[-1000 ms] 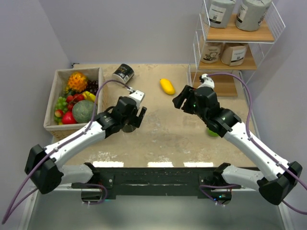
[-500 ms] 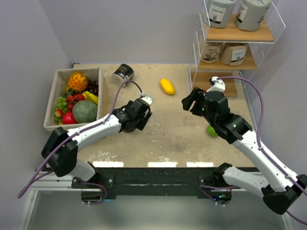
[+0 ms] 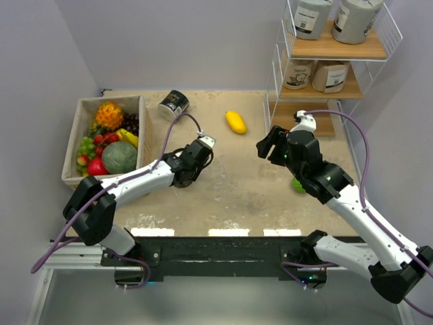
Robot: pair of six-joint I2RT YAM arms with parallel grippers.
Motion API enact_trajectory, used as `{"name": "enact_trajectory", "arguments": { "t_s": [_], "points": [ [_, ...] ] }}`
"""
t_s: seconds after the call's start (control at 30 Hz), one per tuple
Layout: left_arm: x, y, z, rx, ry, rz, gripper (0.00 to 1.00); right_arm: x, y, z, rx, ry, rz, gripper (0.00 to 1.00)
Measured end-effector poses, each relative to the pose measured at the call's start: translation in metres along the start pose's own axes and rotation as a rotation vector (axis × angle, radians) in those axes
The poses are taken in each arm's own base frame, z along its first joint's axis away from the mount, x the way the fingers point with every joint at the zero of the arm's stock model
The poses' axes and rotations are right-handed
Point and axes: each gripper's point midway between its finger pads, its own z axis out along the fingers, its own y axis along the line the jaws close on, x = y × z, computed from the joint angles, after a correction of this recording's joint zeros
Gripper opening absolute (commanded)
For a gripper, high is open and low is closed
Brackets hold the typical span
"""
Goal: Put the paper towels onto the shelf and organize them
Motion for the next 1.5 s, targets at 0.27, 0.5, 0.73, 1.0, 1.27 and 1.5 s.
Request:
{"name": "enact_trajectory", "arguments": {
  "t_s": [0.27,0.5,0.73,1.0,1.27,1.5],
  "points": [
    [-0.007,-0.006,-0.001,0.079,0.007,-0.061,0.3,0.014,-0.005,0.004,-0.032,0.009,-0.012,0.68],
    [-0.034,-0.026,-0.018,0.273,-0.01,-0.198,0.3,0.003,-0.029,0.015,-0.088,-0.005,0.009,0.69],
    [-0.067,-0.027,-0.043,0.465,-0.066,-0.386,0.29,0.03,-0.007,0.023,-0.343,0.098,0.068,0.74],
    [-0.093,-0.028,-0.067,0.667,-0.126,-0.587,0.3,0.074,0.007,0.018,-0.543,0.205,0.193,0.8],
    [-0.134,-0.032,-0.108,0.86,-0.242,-0.711,0.3,0.069,0.032,0.007,-0.742,0.201,0.323,0.87],
    [-0.15,-0.034,-0.135,0.979,-0.308,-0.769,0.31,0.055,0.046,-0.001,-0.843,0.175,0.389,0.88]
  ]
}}
